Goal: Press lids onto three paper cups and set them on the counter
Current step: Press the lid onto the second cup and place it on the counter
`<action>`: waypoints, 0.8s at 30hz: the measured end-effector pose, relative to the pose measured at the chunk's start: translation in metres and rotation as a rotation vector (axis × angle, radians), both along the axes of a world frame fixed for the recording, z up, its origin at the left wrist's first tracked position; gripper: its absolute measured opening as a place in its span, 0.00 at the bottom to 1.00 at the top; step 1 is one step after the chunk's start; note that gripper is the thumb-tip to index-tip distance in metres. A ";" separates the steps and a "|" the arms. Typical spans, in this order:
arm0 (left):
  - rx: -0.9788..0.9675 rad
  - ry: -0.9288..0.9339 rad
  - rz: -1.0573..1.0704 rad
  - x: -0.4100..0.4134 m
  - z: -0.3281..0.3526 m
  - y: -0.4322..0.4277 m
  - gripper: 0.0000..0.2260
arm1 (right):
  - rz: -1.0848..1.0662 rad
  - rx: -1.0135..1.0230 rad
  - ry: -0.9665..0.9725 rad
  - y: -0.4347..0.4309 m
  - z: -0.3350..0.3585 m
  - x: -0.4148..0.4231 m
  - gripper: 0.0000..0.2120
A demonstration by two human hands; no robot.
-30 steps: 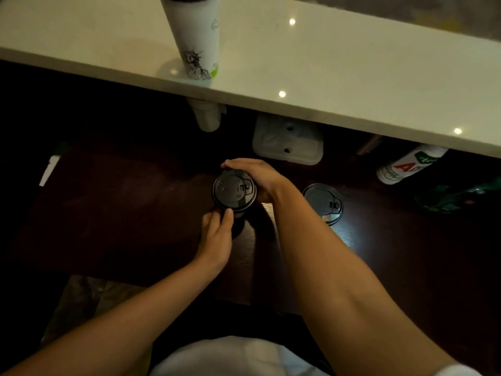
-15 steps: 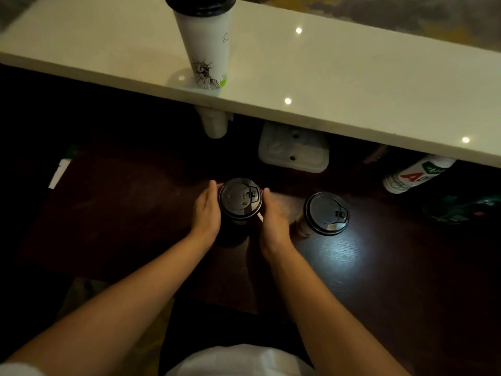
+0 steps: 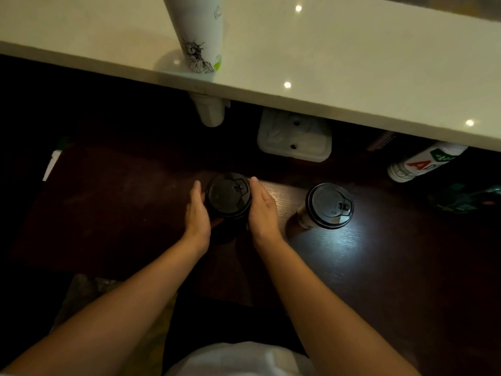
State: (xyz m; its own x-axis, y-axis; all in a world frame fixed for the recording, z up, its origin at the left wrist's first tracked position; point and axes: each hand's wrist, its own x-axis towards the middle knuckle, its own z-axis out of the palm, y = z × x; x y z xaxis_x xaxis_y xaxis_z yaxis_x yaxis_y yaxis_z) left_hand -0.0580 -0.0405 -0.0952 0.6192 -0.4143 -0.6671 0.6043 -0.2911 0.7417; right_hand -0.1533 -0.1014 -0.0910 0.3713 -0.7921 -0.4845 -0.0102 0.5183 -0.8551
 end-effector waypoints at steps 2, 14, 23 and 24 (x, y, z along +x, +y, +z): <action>-0.045 0.012 -0.044 0.000 0.008 -0.003 0.24 | 0.026 -0.009 0.018 -0.003 0.002 -0.001 0.21; -0.052 -0.149 -0.102 -0.023 0.020 0.000 0.26 | 0.006 0.054 -0.087 -0.029 -0.001 0.007 0.12; -0.113 -0.078 -0.041 -0.068 0.017 0.029 0.23 | 0.557 0.157 -0.008 -0.070 0.022 0.024 0.02; -0.110 -0.059 -0.054 -0.070 0.016 0.032 0.23 | 0.634 0.141 0.029 -0.074 0.024 0.025 0.02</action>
State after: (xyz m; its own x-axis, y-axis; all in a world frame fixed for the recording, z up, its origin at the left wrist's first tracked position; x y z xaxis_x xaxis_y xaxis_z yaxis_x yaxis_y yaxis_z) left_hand -0.1279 -0.0084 -0.0797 0.6306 -0.5167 -0.5791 0.5444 -0.2372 0.8045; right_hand -0.1279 -0.1750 -0.0667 0.7311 -0.3516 -0.5847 -0.3729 0.5118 -0.7740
